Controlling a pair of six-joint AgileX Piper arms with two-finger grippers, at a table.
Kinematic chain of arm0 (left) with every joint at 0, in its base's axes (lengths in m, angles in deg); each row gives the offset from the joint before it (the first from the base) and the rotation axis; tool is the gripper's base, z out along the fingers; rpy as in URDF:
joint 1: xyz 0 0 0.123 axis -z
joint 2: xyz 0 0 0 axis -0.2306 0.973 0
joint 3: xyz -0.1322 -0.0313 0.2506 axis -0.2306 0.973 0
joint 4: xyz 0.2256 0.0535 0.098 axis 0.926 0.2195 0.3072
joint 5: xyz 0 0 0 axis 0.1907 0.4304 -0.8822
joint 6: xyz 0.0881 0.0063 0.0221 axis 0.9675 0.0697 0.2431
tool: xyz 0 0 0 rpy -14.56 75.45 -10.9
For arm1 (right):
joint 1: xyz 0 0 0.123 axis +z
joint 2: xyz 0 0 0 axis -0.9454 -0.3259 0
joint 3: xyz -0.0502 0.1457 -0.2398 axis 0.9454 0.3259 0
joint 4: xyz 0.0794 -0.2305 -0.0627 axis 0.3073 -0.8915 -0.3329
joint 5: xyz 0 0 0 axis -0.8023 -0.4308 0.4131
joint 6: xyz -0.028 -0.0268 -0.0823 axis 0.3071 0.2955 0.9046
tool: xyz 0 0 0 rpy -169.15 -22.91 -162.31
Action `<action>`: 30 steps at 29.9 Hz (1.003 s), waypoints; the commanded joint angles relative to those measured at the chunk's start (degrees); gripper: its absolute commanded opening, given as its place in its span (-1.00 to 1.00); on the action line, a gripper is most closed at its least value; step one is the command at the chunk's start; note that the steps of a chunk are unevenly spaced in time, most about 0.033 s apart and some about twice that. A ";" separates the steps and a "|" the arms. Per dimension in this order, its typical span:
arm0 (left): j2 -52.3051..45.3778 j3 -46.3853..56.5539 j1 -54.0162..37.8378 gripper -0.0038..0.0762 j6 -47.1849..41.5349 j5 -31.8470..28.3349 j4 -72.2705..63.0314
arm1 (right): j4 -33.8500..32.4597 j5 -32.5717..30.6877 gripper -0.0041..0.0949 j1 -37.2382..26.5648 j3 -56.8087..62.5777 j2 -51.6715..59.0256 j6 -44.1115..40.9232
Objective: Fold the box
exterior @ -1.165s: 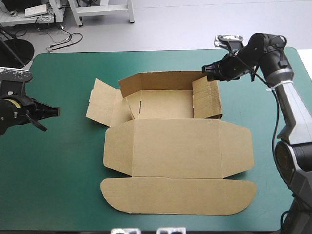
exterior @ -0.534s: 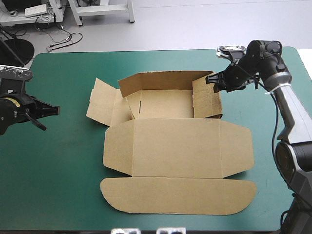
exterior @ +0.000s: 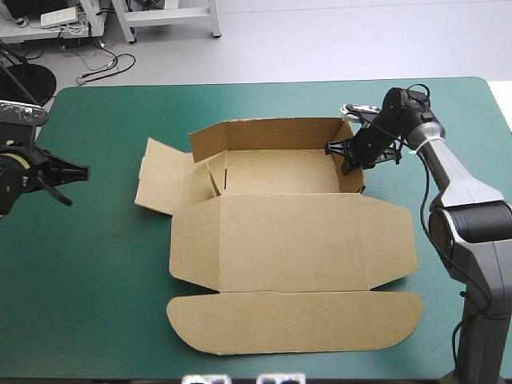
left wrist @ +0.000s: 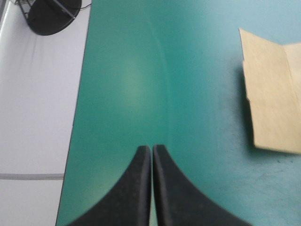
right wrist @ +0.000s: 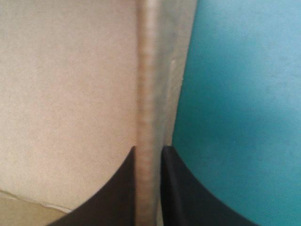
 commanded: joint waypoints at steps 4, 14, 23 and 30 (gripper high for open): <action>1.94 -1.81 -8.98 -0.90 -1.11 -6.87 -6.75 | 7.42 -0.89 -0.95 -0.19 -1.82 6.18 0.57; 8.81 -1.81 -28.84 -0.90 11.17 -7.09 -43.84 | 13.70 -1.68 -0.96 -6.04 -1.82 19.77 3.73; 17.30 -1.81 -32.19 -0.90 25.54 2.97 -76.33 | 23.55 -1.78 -0.96 -13.58 -1.82 31.38 8.50; 21.03 -1.81 -26.57 -0.91 37.76 13.02 -96.83 | 24.32 -1.78 -0.96 -13.71 -1.82 35.72 8.96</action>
